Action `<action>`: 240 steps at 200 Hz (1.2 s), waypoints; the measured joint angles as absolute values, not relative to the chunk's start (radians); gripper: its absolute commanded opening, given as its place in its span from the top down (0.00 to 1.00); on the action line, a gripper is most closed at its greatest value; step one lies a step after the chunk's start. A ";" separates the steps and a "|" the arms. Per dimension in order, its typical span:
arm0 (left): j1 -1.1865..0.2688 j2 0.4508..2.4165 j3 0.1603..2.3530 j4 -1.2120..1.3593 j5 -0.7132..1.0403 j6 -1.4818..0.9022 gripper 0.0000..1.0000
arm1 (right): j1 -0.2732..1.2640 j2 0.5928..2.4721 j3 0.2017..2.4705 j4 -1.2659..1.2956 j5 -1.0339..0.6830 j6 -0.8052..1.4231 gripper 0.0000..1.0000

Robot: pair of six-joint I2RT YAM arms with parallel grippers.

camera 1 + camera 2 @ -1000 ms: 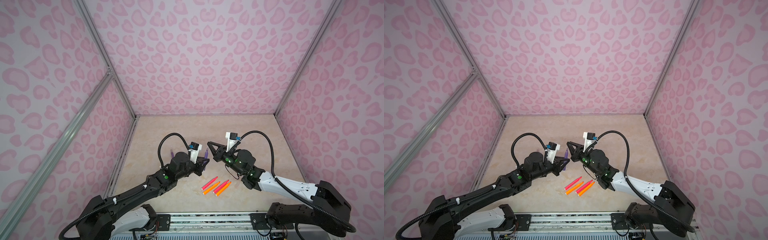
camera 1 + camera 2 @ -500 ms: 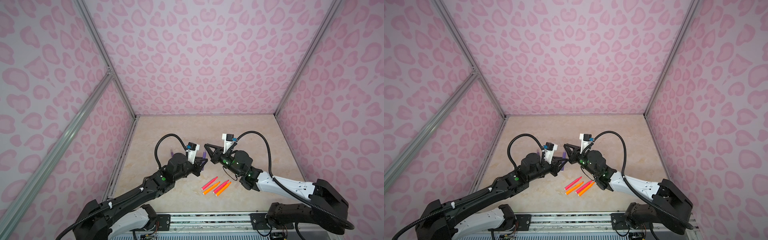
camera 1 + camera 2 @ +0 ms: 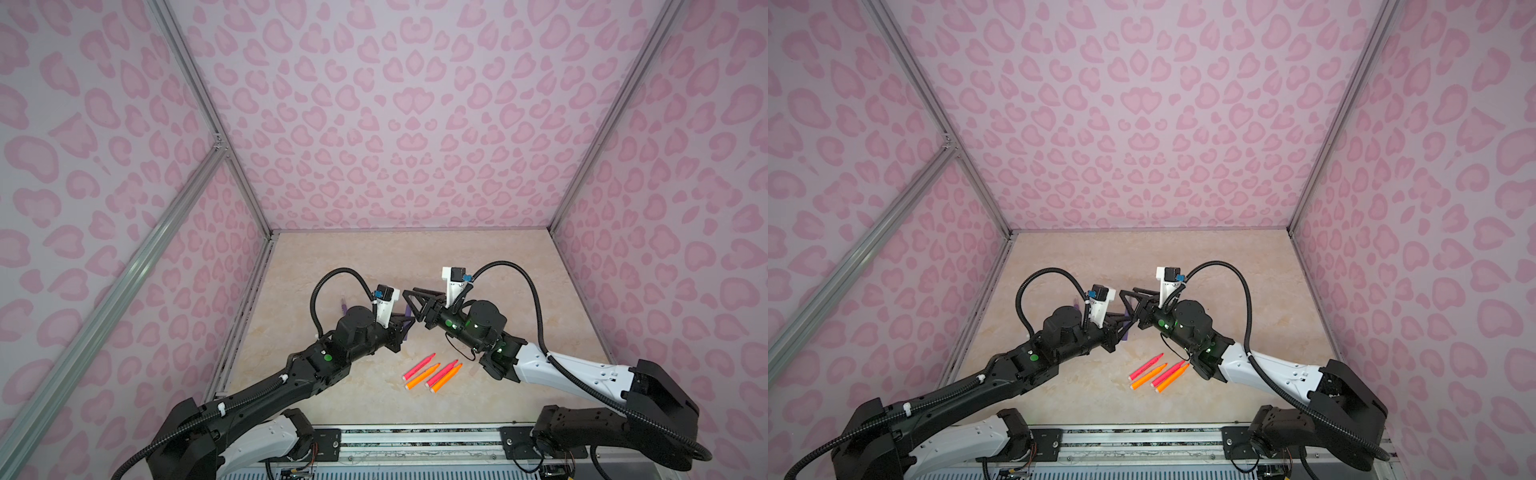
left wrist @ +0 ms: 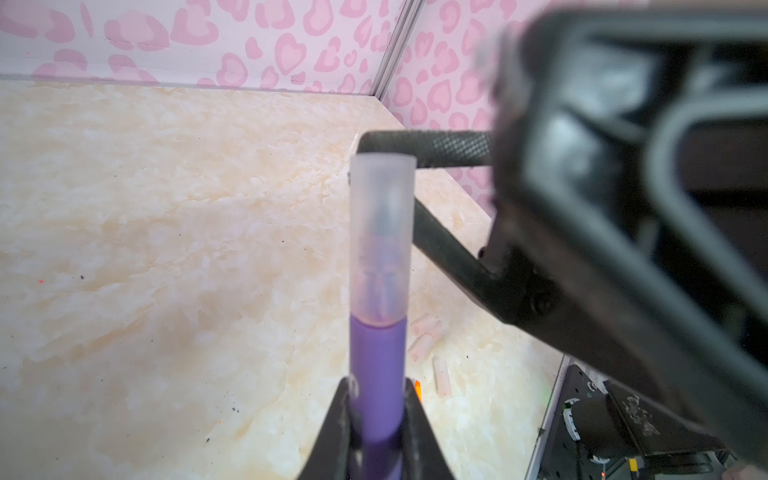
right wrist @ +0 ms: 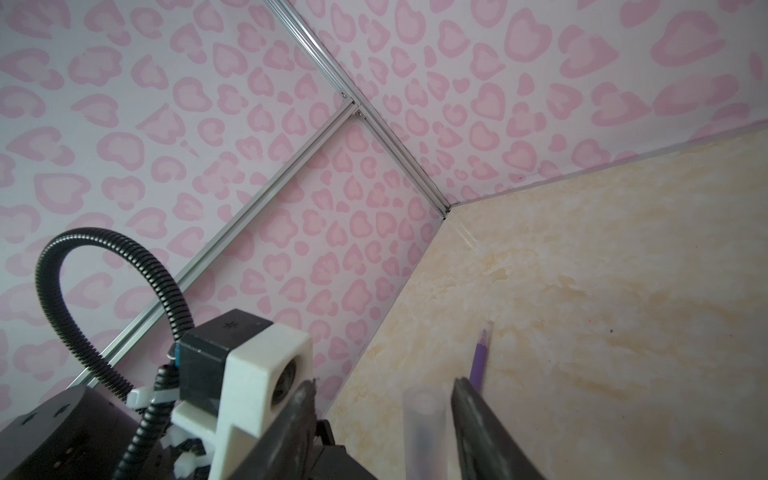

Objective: Insert the pens into the pen caps

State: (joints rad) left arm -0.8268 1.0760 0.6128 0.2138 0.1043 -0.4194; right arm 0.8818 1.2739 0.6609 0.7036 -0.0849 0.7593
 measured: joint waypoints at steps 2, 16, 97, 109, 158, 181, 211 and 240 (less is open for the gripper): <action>-0.828 1.078 0.615 0.213 0.104 -0.417 0.96 | 0.882 1.271 0.658 0.704 -0.079 0.759 0.42; -0.834 1.088 0.625 0.210 0.100 -0.414 0.96 | 0.881 1.257 0.655 0.693 -0.067 0.752 0.42; -0.884 1.134 0.664 0.188 0.042 -0.378 0.96 | 0.849 1.259 0.728 0.532 0.007 0.745 0.61; -0.885 1.137 0.664 0.186 0.036 -0.371 0.96 | 0.846 1.273 0.739 0.532 0.006 0.746 0.64; -0.888 1.154 0.678 0.181 0.019 -0.364 0.96 | 0.838 1.298 0.746 0.521 -0.031 0.758 0.73; -0.889 1.156 0.679 0.167 0.018 -0.363 0.96 | 0.838 1.305 0.750 0.520 -0.044 0.760 0.87; -0.890 1.156 0.681 0.153 0.004 -0.363 0.96 | 0.837 1.308 0.750 0.508 -0.046 0.764 0.97; -0.890 1.155 0.681 0.143 -0.007 -0.366 0.96 | 0.837 1.312 0.751 0.505 -0.054 0.764 1.00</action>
State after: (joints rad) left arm -0.8902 1.1545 0.6807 0.1432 -0.0067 -0.3664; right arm 0.8371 1.3125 0.7506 0.5049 -0.0540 0.7643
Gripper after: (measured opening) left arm 0.172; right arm 0.109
